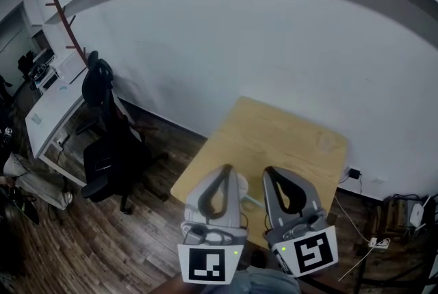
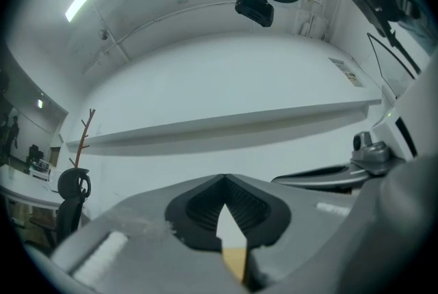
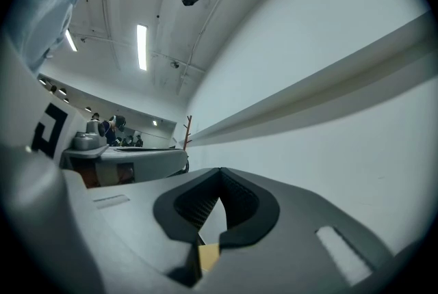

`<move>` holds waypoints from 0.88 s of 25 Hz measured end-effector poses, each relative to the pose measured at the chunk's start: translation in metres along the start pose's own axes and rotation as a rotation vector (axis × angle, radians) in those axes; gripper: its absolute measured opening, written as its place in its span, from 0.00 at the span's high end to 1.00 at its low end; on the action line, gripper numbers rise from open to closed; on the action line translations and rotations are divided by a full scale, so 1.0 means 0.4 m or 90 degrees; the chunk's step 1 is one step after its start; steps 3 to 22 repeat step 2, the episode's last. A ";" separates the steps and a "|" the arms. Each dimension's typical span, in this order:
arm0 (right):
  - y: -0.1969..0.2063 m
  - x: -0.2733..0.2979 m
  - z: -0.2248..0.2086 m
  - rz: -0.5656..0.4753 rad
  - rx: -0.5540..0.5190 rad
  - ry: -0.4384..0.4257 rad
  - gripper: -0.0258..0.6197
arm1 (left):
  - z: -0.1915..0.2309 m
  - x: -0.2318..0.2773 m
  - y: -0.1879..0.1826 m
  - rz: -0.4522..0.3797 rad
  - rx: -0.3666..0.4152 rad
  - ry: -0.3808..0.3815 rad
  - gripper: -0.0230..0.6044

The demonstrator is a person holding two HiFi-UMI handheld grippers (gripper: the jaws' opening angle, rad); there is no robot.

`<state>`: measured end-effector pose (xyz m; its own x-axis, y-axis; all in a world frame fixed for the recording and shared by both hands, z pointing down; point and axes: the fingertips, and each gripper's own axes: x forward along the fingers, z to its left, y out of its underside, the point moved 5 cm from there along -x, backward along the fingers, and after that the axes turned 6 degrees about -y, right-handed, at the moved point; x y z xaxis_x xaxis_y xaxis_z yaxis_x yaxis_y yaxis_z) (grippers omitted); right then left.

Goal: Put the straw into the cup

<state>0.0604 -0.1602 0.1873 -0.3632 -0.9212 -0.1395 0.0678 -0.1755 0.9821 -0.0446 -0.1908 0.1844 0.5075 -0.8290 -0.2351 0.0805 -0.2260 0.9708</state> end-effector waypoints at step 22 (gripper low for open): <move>0.001 0.005 0.001 0.001 0.005 0.000 0.95 | 0.010 0.009 -0.002 -0.002 -0.002 -0.006 0.94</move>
